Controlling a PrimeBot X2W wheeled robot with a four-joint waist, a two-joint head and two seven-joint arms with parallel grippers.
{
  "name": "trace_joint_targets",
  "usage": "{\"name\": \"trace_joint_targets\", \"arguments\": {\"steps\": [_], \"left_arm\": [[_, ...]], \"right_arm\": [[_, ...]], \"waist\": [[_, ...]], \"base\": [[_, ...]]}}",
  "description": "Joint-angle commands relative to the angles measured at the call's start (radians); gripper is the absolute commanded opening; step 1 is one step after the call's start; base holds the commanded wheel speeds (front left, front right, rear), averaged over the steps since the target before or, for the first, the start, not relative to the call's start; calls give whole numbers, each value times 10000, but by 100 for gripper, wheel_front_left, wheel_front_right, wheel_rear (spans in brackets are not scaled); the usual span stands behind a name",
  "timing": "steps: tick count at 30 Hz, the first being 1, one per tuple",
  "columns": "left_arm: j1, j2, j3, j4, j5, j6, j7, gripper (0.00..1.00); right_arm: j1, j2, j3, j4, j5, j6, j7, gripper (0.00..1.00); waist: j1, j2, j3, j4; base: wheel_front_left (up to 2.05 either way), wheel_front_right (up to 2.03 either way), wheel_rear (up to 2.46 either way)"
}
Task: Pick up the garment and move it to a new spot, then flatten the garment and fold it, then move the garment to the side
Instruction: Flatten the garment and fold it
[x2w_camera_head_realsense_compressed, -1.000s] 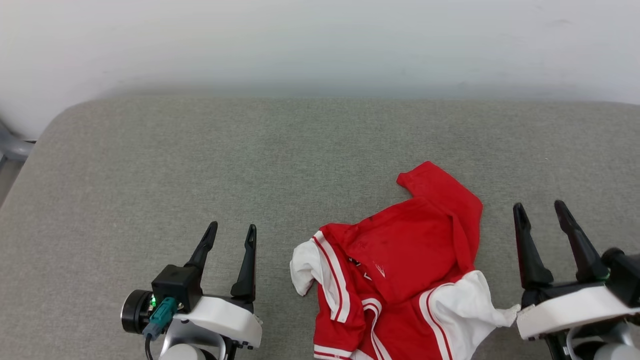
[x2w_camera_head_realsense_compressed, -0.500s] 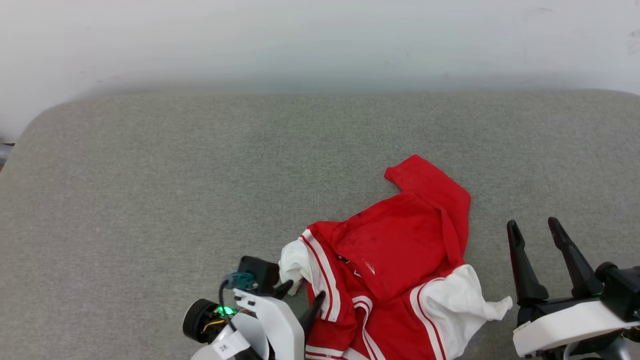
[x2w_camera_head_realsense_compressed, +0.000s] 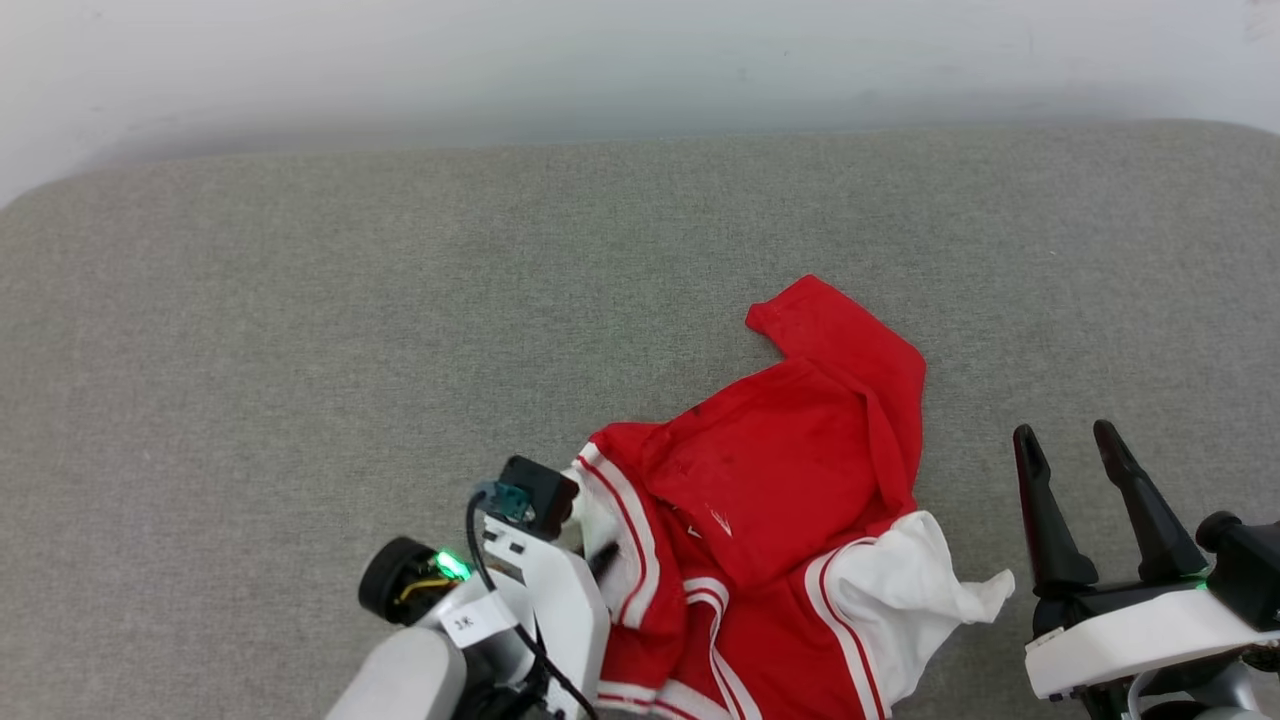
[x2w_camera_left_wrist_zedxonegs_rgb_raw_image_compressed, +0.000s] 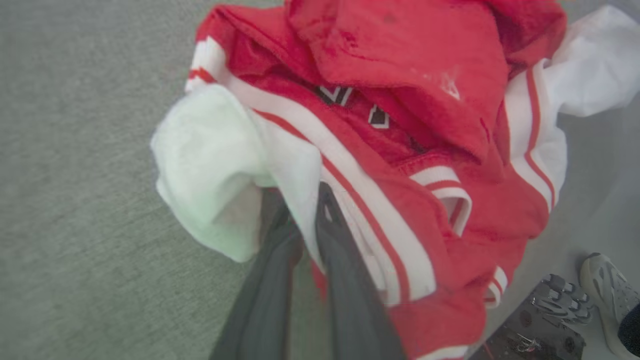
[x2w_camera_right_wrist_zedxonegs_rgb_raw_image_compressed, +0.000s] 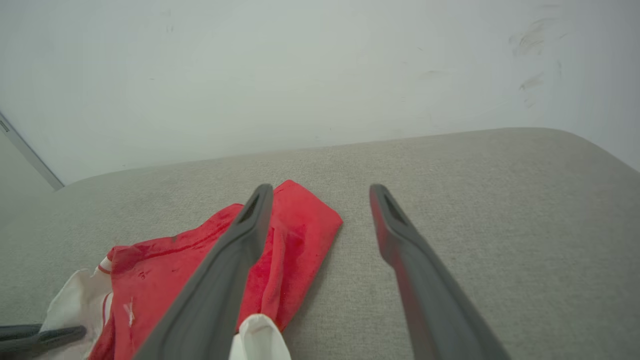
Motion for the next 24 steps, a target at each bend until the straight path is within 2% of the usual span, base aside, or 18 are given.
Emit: {"name": "trace_joint_targets", "arguments": {"steps": [1,5,6,11,14,18,24], "left_arm": [[-165,157,146,-148,156,120,-221,0],[12,474,664,-659,287,574,-697,0],[12,474,664,-659,287,574,-697,0],[620,1012,1461,-1437,290,1203,-957,0],[1226,1114,1899,-1714,63,1584,-986,0],[2197,922,2262,-1628,-394,1999,-1032,0],[3119,370,2437,-799,-1021,2124,-1476,0]], "right_arm": [[-126,24,-23,43,102,-3,-41,100],[-102,23,-152,70,114,-3,-42,100],[-102,23,-152,70,114,-3,-42,100],[-117,21,-252,2,92,-3,84,100],[-149,20,-280,-20,75,-3,154,100],[-177,19,-279,-62,59,-3,231,100],[-179,19,-256,-176,-29,-3,318,100]], "waist": [[-1,0,10,57],[-1,0,-31,254],[-1,0,-31,254],[-1,0,-69,590],[-1,0,-85,762],[-1,0,-81,889],[-1,0,-92,955]], "base": [[0,0,0],[0,0,0],[0,0,0],[0,0,0],[0,0,0],[0,0,0],[0,0,0]]}}
